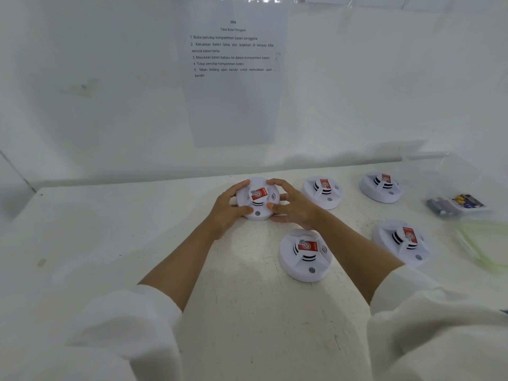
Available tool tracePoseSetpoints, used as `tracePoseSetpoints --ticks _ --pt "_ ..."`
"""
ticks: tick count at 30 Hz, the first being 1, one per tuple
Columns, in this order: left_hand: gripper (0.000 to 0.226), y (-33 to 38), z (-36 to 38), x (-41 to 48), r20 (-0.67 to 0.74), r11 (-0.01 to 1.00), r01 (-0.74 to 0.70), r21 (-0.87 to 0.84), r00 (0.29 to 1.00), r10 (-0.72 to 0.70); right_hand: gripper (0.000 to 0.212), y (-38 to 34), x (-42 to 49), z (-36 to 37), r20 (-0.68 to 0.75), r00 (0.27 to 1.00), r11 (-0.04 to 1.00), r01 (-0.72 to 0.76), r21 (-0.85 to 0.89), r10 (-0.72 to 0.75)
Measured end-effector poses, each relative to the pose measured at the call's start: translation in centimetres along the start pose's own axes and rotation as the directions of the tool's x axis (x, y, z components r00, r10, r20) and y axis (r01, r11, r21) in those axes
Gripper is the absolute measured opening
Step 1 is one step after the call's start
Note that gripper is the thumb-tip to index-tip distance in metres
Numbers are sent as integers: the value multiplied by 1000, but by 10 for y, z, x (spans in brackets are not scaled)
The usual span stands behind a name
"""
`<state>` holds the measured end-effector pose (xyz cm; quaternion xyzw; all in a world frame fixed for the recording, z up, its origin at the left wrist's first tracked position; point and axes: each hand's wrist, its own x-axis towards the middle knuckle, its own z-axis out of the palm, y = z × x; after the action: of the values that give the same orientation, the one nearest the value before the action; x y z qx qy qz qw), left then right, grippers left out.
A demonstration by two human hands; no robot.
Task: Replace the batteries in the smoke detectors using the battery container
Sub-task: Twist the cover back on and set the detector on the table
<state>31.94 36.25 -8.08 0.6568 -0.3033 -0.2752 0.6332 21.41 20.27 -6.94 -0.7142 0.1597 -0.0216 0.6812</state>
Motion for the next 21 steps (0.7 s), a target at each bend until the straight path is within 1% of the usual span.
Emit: tracePoseSetpoints --ticks 21 --pt "63 -2 -1 2 5 1000 -4 0 1000 4 51 1 0 0 3 1000 1000 15 7 -15"
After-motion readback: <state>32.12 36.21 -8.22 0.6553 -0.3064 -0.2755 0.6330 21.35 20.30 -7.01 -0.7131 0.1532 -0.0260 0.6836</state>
